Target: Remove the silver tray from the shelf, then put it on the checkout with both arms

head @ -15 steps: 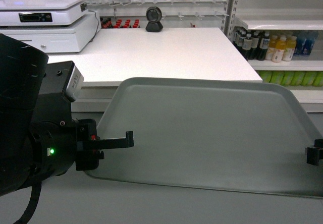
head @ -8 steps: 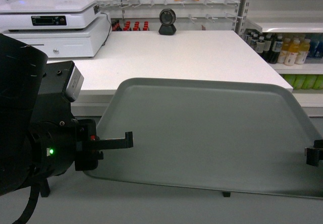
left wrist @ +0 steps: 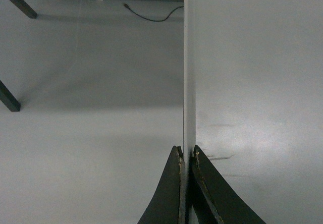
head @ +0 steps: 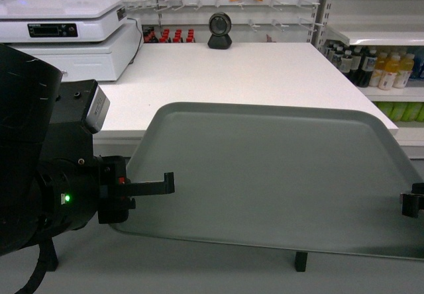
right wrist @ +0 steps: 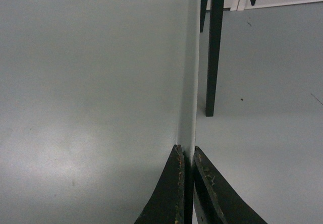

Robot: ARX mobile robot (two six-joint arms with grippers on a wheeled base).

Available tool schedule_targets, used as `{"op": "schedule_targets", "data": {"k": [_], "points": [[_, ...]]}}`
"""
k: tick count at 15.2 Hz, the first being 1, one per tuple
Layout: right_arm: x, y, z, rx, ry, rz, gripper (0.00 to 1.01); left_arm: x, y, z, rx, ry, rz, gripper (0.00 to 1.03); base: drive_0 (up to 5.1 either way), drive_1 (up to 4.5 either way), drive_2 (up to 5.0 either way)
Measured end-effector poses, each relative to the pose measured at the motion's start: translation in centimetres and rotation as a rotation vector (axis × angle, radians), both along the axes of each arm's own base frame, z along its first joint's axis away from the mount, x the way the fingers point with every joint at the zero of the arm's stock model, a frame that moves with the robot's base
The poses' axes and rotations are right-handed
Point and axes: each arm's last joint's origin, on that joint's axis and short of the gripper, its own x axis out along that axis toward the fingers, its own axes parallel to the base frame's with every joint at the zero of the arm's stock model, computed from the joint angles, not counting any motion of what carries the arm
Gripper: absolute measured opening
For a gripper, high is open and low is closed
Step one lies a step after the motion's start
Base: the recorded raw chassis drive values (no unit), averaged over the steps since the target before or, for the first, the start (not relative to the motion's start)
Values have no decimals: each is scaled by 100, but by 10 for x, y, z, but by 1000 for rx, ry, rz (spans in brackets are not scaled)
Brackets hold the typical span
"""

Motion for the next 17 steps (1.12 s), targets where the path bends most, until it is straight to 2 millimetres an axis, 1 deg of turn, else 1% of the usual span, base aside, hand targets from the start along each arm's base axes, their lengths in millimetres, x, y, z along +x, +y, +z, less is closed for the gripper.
{"op": "schedule_targets", "data": {"k": [17], "points": [[0,0,0,0,-4,1,3,0,0,0,0,0,-1,2,-4,428,-436]]}}
